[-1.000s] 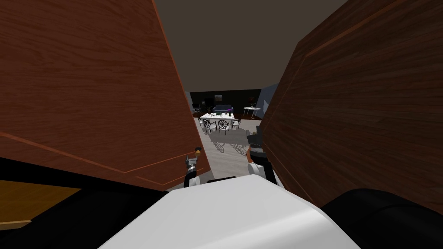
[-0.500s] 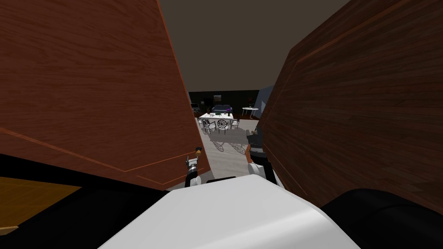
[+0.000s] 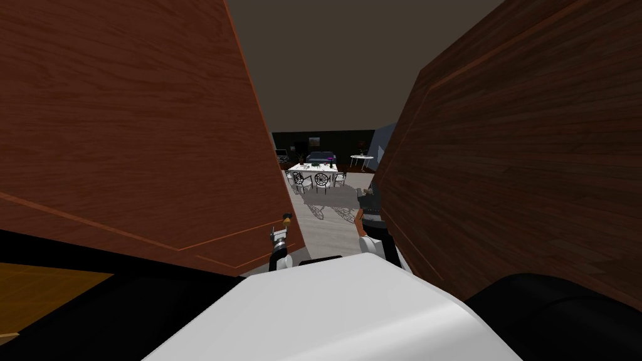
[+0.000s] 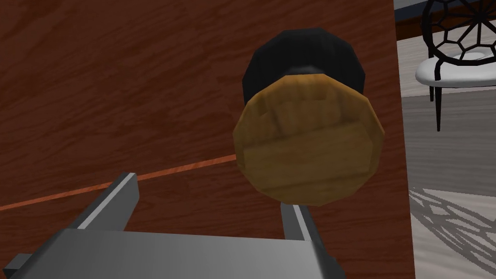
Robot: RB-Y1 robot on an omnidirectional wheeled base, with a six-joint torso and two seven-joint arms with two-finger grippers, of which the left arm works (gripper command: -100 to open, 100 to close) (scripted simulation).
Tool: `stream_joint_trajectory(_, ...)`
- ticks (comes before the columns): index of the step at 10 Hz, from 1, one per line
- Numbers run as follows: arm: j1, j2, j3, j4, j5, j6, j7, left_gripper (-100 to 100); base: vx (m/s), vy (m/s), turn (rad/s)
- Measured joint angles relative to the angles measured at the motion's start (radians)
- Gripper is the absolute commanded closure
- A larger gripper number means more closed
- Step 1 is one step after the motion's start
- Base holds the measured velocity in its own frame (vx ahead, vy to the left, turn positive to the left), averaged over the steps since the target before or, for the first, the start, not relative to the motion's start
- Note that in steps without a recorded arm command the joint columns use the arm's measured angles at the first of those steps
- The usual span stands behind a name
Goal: Push the door open
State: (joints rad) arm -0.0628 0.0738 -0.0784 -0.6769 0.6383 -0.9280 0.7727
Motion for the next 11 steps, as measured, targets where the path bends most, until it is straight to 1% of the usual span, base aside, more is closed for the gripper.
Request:
stream_joint_trajectory(1,-0.009,0.002,-0.005,0.014,0.0,0.0,0.012,-100,-0.002,-0.001,0.021)
stream_joint_trajectory(2,-0.008,0.001,-0.006,0.013,0.0,-0.003,0.017,-100,-0.004,-0.008,0.009)
stream_joint_trajectory(3,0.022,0.0,-0.004,-0.041,0.002,0.019,0.002,-100,-0.001,-0.008,0.016)
stream_joint_trajectory(4,-0.001,0.002,-0.004,-0.011,0.002,0.015,0.006,-100,0.0,0.0,0.0)
stream_joint_trajectory(5,0.007,0.0,-0.003,-0.022,0.003,0.015,0.004,-100,-0.027,0.014,-0.036)
stream_joint_trajectory(6,0.01,-0.004,-0.005,-0.03,0.013,0.016,0.016,-100,-0.058,0.038,-0.084)
stream_joint_trajectory(7,0.005,-0.012,-0.01,-0.026,0.029,0.013,0.041,-100,-0.05,0.024,-0.041)
stream_joint_trajectory(8,-0.002,-0.015,-0.014,-0.017,0.036,0.009,0.063,-100,-0.026,0.005,-0.011)
stream_joint_trajectory(9,0.009,-0.013,-0.017,-0.032,0.038,0.015,0.072,-100,-0.037,-0.004,-0.018)
stream_joint_trajectory(10,0.026,-0.016,-0.018,-0.062,0.049,0.029,0.082,-100,-0.031,0.002,-0.016)
stream_joint_trajectory(11,0.03,-0.016,-0.019,-0.072,0.056,0.038,0.091,-100,-0.014,0.011,0.007)
